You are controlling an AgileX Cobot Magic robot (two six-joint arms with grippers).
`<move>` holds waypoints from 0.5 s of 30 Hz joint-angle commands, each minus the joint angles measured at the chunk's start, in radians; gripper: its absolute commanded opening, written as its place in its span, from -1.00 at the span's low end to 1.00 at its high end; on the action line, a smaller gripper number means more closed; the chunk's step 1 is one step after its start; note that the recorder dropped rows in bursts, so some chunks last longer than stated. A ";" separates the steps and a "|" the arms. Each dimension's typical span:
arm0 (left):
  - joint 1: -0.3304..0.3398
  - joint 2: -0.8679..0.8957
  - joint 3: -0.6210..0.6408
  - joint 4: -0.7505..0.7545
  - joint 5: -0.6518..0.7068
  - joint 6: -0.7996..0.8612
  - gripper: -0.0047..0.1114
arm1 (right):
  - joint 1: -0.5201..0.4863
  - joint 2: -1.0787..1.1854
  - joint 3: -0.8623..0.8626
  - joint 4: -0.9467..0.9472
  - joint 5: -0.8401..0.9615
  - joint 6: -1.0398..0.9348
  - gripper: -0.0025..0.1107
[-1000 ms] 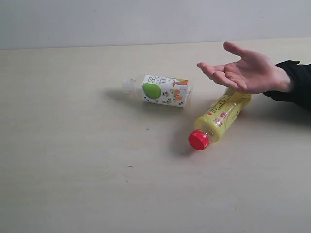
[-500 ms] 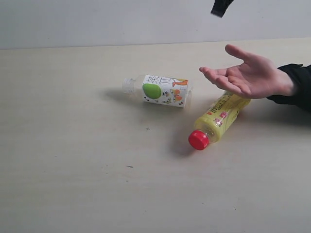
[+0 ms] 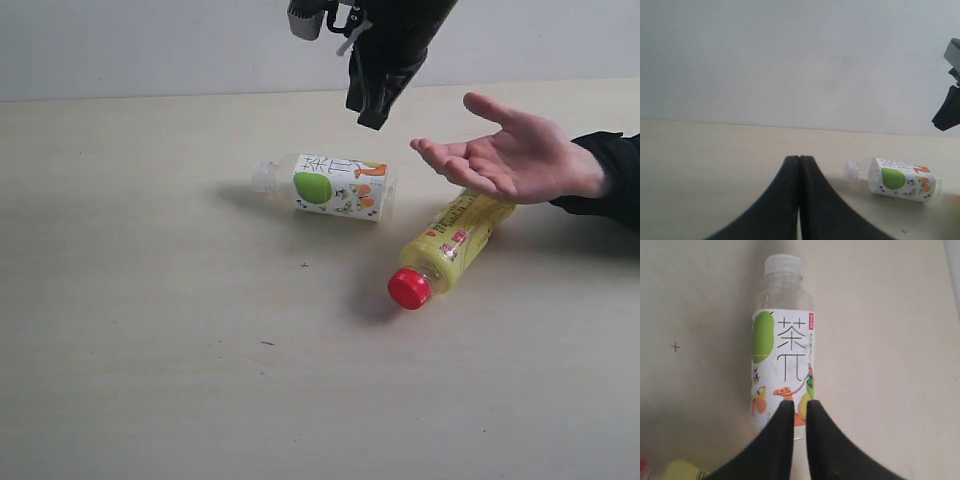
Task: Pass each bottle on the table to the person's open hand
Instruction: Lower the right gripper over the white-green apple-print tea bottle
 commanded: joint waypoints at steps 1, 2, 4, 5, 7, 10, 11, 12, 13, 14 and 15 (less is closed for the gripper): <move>-0.006 -0.006 0.001 -0.003 -0.010 0.002 -0.92 | 0.001 0.004 -0.008 0.032 -0.113 0.063 -0.14; -0.006 -0.006 0.001 -0.003 -0.010 0.002 -0.92 | 0.002 0.007 -0.008 0.049 -0.145 0.063 0.05; -0.006 -0.006 0.001 -0.003 -0.010 0.002 -0.92 | 0.003 0.007 -0.008 0.079 -0.236 0.054 0.23; -0.006 -0.006 0.001 -0.003 -0.010 0.002 -0.92 | 0.003 0.007 -0.008 0.100 -0.262 0.058 0.24; -0.006 -0.006 0.001 -0.003 -0.010 0.002 -0.92 | 0.003 0.007 -0.008 0.127 -0.266 0.087 0.24; -0.006 -0.006 0.001 -0.003 -0.010 0.002 -0.92 | 0.005 0.011 -0.009 0.084 -0.255 0.136 0.26; -0.006 -0.006 0.001 -0.003 -0.010 0.002 -0.92 | 0.010 0.019 -0.017 0.070 -0.244 0.143 0.30; -0.006 -0.006 0.001 -0.003 -0.010 0.002 -0.92 | 0.010 0.029 -0.031 0.059 -0.228 0.158 0.34; -0.006 -0.006 0.001 -0.003 -0.010 0.002 -0.92 | 0.010 0.042 -0.051 0.039 -0.202 0.183 0.36; -0.006 -0.006 0.001 -0.003 -0.010 0.002 -0.92 | 0.010 0.056 -0.071 0.023 -0.169 0.194 0.36; -0.006 -0.006 0.001 -0.003 -0.010 0.002 -0.92 | 0.010 0.075 -0.100 -0.004 -0.120 0.199 0.36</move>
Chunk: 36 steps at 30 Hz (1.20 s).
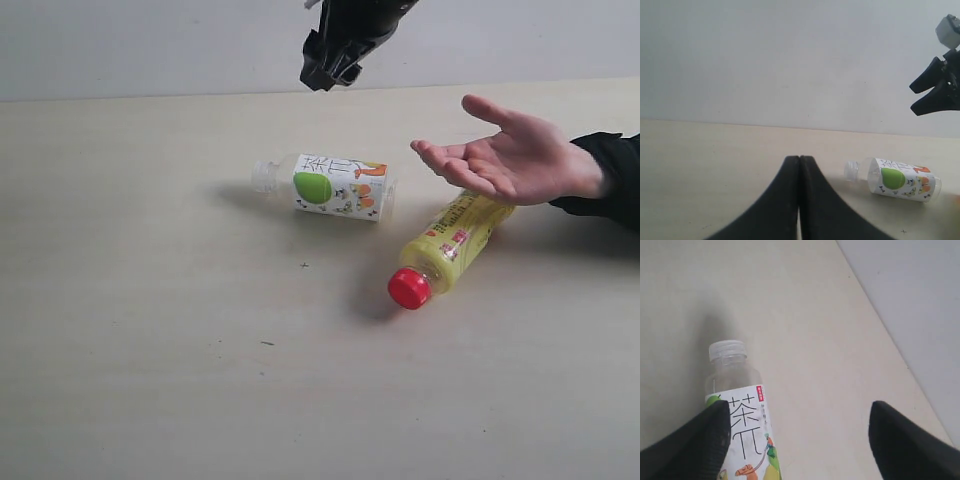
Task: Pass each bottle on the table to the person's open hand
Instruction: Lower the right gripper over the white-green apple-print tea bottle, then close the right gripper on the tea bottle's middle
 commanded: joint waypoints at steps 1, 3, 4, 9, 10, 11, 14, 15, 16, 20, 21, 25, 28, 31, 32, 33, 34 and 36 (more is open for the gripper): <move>-0.006 -0.006 0.001 -0.003 -0.010 0.002 -0.92 | 0.006 0.073 -0.103 -0.094 0.153 0.068 0.36; -0.006 -0.006 0.001 -0.003 -0.010 0.002 -0.92 | 0.009 0.108 -0.152 -0.126 0.227 0.066 0.36; -0.006 -0.006 0.001 -0.003 -0.010 0.002 -0.92 | 0.012 0.126 -0.171 -0.128 0.253 0.061 0.36; -0.006 -0.006 0.001 -0.003 -0.010 0.002 -0.92 | 0.032 0.199 -0.218 -0.140 0.292 -0.024 0.36; -0.006 -0.006 0.001 -0.003 -0.010 0.002 -0.92 | 0.039 0.211 -0.222 -0.140 0.292 -0.034 0.36; -0.006 -0.006 0.001 -0.003 -0.010 0.002 -0.92 | 0.045 0.226 -0.232 -0.149 0.295 -0.036 0.36; -0.006 -0.006 0.001 -0.003 -0.010 0.002 -0.92 | 0.057 0.266 -0.248 -0.203 0.313 -0.036 0.36; -0.006 -0.006 0.001 -0.003 -0.010 0.002 -0.92 | 0.065 0.275 -0.248 -0.215 0.317 -0.036 0.37; -0.006 -0.006 0.001 -0.003 -0.010 0.002 -0.92 | 0.067 0.286 -0.248 -0.230 0.323 -0.036 0.38; -0.006 -0.006 0.001 -0.003 -0.010 0.002 -0.92 | 0.078 0.318 -0.248 -0.248 0.335 -0.036 0.43; -0.006 -0.006 0.001 -0.003 -0.010 0.002 -0.92 | 0.078 0.322 -0.248 -0.256 0.335 -0.038 0.44; -0.006 -0.006 0.001 -0.003 -0.010 0.002 -0.92 | 0.078 0.337 -0.248 -0.258 0.303 -0.045 0.46; -0.006 -0.006 0.001 -0.003 -0.010 0.002 -0.92 | 0.078 0.345 -0.248 -0.258 0.279 -0.048 0.46; -0.006 -0.006 0.001 -0.003 -0.010 0.002 -0.92 | 0.078 0.355 -0.248 -0.258 0.262 -0.057 0.46; -0.006 -0.006 0.001 -0.003 -0.010 0.002 -0.92 | 0.078 0.358 -0.248 -0.258 0.259 -0.057 0.46; -0.006 -0.006 0.001 -0.003 -0.010 0.002 -0.92 | 0.078 0.363 -0.248 -0.258 0.259 -0.057 0.46; -0.006 -0.006 0.001 -0.003 -0.010 0.002 -0.92 | 0.078 0.367 -0.248 -0.258 0.259 -0.057 0.46; -0.006 -0.006 0.001 -0.003 -0.010 0.002 -0.92 | 0.078 0.382 -0.248 -0.258 0.259 -0.058 0.46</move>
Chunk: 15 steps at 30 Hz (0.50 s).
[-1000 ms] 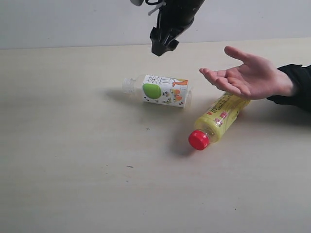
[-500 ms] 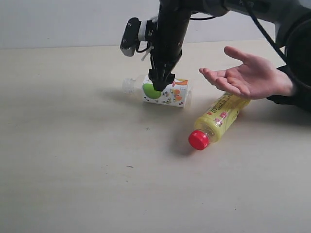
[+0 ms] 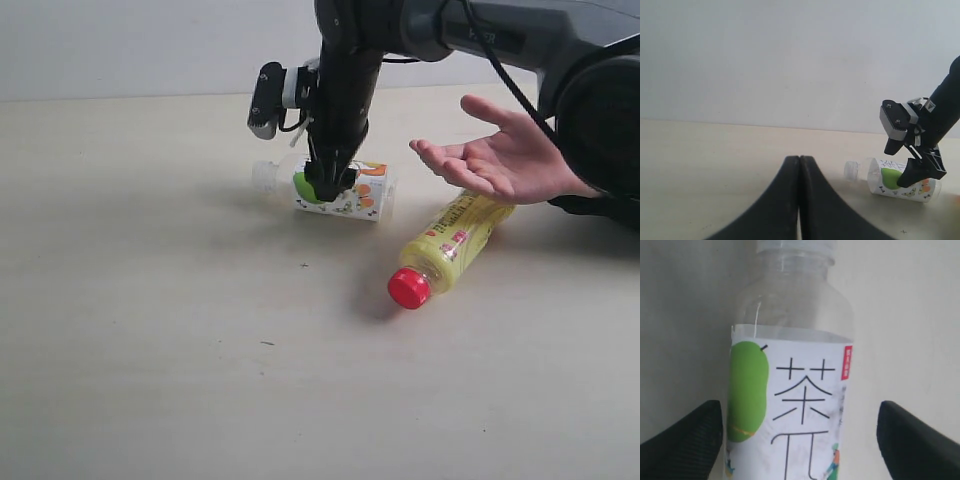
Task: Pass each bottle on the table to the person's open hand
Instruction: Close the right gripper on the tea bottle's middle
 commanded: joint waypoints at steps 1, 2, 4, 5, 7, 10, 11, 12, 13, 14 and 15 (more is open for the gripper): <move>-0.006 -0.006 0.001 -0.003 -0.010 0.001 -0.92 | 0.003 0.028 -0.007 -0.005 -0.010 -0.011 0.46; -0.006 -0.006 0.001 -0.003 -0.010 0.001 -0.92 | 0.003 0.032 -0.007 -0.005 -0.010 -0.011 0.46; -0.006 -0.006 0.001 -0.003 -0.010 0.001 -0.92 | 0.003 0.042 -0.007 -0.005 -0.010 -0.011 0.46; -0.006 -0.006 0.001 -0.003 -0.010 0.001 -0.92 | 0.003 0.047 -0.007 -0.005 -0.010 -0.011 0.46; -0.006 -0.006 0.001 -0.003 -0.010 0.001 -0.92 | 0.003 0.051 -0.007 -0.005 -0.010 -0.011 0.46; -0.006 -0.006 0.001 -0.003 -0.010 0.001 -0.92 | 0.003 0.051 -0.007 -0.005 -0.010 -0.011 0.45; -0.006 -0.006 0.001 -0.003 -0.010 0.001 -0.92 | 0.003 0.051 -0.007 -0.005 -0.010 -0.011 0.43; -0.006 -0.006 0.001 -0.003 -0.010 0.001 -0.92 | 0.003 0.051 -0.007 -0.005 -0.007 -0.011 0.39; -0.006 -0.006 0.001 -0.003 -0.010 0.001 -0.92 | 0.003 0.051 -0.007 -0.005 -0.004 -0.011 0.33; -0.006 -0.006 0.001 -0.003 -0.010 0.001 -0.92 | 0.003 0.051 -0.007 -0.005 -0.003 -0.011 0.24; -0.006 -0.006 0.001 -0.003 -0.010 0.001 -0.92 | 0.003 0.051 -0.007 -0.005 -0.001 -0.011 0.13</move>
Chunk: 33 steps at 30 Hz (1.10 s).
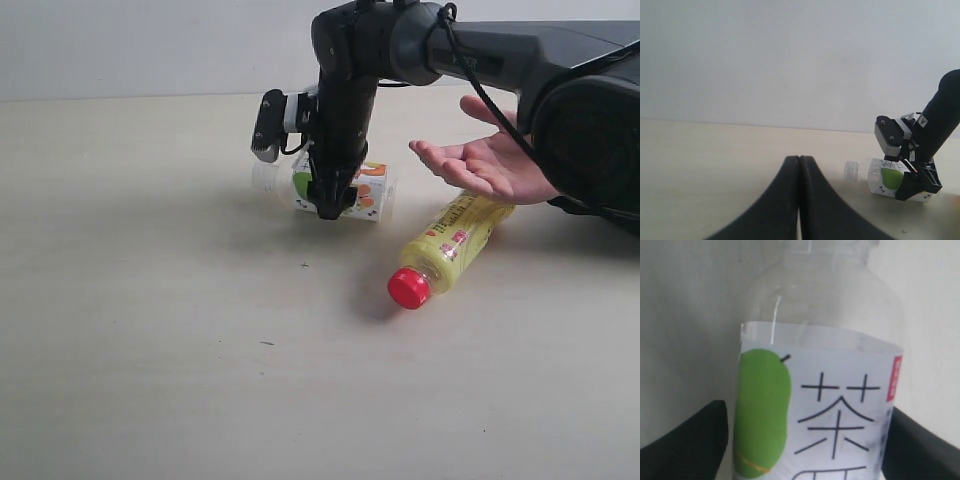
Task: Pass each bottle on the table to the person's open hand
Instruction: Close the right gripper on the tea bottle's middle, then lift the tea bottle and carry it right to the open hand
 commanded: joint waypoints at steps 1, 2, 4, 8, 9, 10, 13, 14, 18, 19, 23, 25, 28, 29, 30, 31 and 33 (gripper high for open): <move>-0.006 -0.006 0.001 -0.003 -0.009 0.001 -0.92 | 0.003 -0.001 -0.007 -0.003 0.002 -0.007 0.04; -0.006 -0.006 0.001 -0.003 -0.009 0.001 -0.92 | 0.003 -0.001 -0.007 -0.001 0.002 -0.007 -0.12; -0.006 -0.006 0.001 -0.003 -0.009 0.001 -0.92 | 0.003 -0.001 -0.007 -0.001 0.002 -0.007 -0.34; -0.006 -0.006 0.001 -0.003 -0.009 0.001 -0.92 | 0.003 -0.001 -0.007 -0.001 0.000 -0.007 -0.87; -0.006 -0.006 0.001 -0.003 -0.009 0.001 -0.92 | 0.003 -0.001 -0.007 -0.001 0.000 -0.007 -0.96; -0.006 -0.006 0.001 -0.003 -0.009 0.001 -0.92 | 0.003 -0.001 -0.007 -0.001 -0.002 -0.005 -0.96; -0.006 -0.006 0.001 -0.003 -0.009 0.001 -0.92 | 0.003 -0.018 -0.007 -0.001 -0.002 0.023 -0.96; -0.006 -0.006 0.001 -0.003 -0.009 0.001 -0.92 | 0.003 -0.030 -0.007 -0.001 -0.002 0.040 -0.96; -0.006 -0.006 0.001 -0.003 -0.009 0.001 -0.92 | 0.003 -0.092 -0.007 -0.004 -0.009 0.144 -0.96; -0.006 -0.006 0.001 -0.003 -0.009 0.001 -0.92 | 0.003 -0.112 -0.007 -0.004 -0.010 0.175 -0.96; -0.006 -0.006 0.001 -0.003 -0.009 0.001 -0.92 | 0.003 -0.190 -0.007 0.000 -0.013 0.290 -0.96; -0.006 -0.006 0.001 -0.003 -0.009 0.001 -0.92 | 0.003 -0.228 -0.007 0.016 -0.007 0.338 -0.96; -0.006 -0.006 0.001 -0.003 -0.009 0.001 -0.92 | 0.003 -0.289 -0.007 0.018 0.021 0.423 -0.96; -0.006 -0.006 0.001 -0.003 -0.009 0.001 -0.92 | 0.003 -0.309 -0.007 0.018 0.040 0.445 -0.96; -0.006 -0.006 0.001 -0.003 -0.009 0.001 -0.92 | 0.001 -0.330 -0.007 0.018 0.060 0.477 -0.96; -0.006 -0.006 0.001 -0.003 -0.009 0.001 -0.92 | -0.001 -0.350 -0.005 0.018 0.078 0.502 -0.96; -0.006 -0.006 0.001 -0.003 -0.009 0.001 -0.92 | -0.017 -0.401 0.017 0.018 0.091 0.551 -0.96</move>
